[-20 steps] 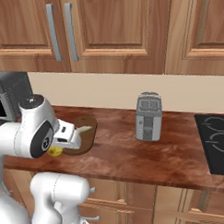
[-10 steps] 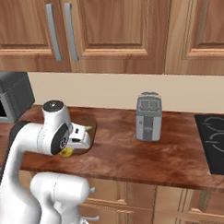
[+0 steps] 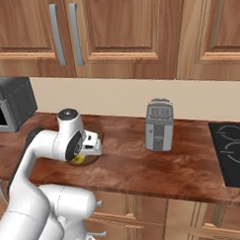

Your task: Retrieve a lemon from the fridge and place it on the cutting board with the fish.

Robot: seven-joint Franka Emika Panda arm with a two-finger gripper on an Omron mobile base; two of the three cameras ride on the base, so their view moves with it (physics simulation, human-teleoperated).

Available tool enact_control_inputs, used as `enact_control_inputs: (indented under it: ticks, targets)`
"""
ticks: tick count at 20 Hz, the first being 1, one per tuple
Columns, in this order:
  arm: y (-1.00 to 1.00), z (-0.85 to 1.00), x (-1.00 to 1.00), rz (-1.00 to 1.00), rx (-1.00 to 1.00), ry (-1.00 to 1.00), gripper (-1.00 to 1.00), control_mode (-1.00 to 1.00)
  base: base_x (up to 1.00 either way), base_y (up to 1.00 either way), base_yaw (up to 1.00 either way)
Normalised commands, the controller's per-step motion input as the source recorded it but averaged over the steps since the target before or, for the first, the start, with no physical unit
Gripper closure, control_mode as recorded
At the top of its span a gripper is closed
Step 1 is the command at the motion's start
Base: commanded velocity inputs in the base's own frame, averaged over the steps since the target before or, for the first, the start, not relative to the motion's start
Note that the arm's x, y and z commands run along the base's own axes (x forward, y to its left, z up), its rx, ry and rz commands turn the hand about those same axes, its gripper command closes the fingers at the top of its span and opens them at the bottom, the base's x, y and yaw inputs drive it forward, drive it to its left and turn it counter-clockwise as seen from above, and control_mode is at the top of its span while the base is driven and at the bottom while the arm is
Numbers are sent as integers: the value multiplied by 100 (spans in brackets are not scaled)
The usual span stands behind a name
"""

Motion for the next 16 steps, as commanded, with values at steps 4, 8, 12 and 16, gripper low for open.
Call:
enact_control_inputs:
  ticks: [4,8,12,16]
  targets:
    - [7,0,54,0,-1,0,100,-100,0,0,0]
    - [26,-2,40,0,0,2,100,-100,0,0,0]
    - [23,-27,45,0,0,0,100,-100,0,0,0]
    - [8,-35,45,0,0,0,100,-100,0,0,0]
